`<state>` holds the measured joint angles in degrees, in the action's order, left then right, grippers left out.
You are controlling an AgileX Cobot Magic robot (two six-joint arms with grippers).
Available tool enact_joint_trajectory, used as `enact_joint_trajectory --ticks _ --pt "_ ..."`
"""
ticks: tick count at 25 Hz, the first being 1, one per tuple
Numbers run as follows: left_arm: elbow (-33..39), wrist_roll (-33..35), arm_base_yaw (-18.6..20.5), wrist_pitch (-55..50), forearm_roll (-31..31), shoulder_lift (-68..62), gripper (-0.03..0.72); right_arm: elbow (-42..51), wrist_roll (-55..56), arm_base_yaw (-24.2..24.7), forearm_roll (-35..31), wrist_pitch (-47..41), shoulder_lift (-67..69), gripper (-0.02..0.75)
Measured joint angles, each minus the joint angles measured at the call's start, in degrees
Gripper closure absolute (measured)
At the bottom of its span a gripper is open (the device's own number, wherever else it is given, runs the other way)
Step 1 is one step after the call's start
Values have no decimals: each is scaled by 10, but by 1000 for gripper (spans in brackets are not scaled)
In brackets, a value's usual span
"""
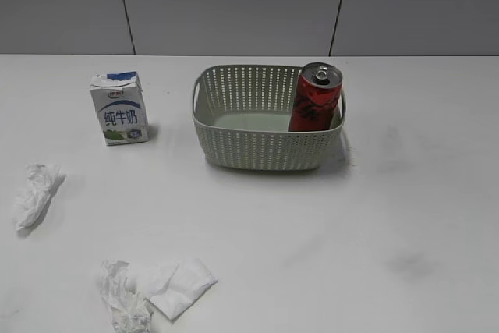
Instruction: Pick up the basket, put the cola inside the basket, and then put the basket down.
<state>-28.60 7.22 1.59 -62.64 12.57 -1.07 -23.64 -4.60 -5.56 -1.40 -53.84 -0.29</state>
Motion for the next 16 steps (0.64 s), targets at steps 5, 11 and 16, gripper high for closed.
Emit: enact_joint_trajectory --ticks 5,11,16 --pt "0 0 0 0 0 0 115 0 0 0 0 0 0 189" --pt "0 0 0 0 0 0 115 0 0 0 0 0 0 189" --pt "0 0 0 0 0 0 115 0 0 0 0 0 0 189"
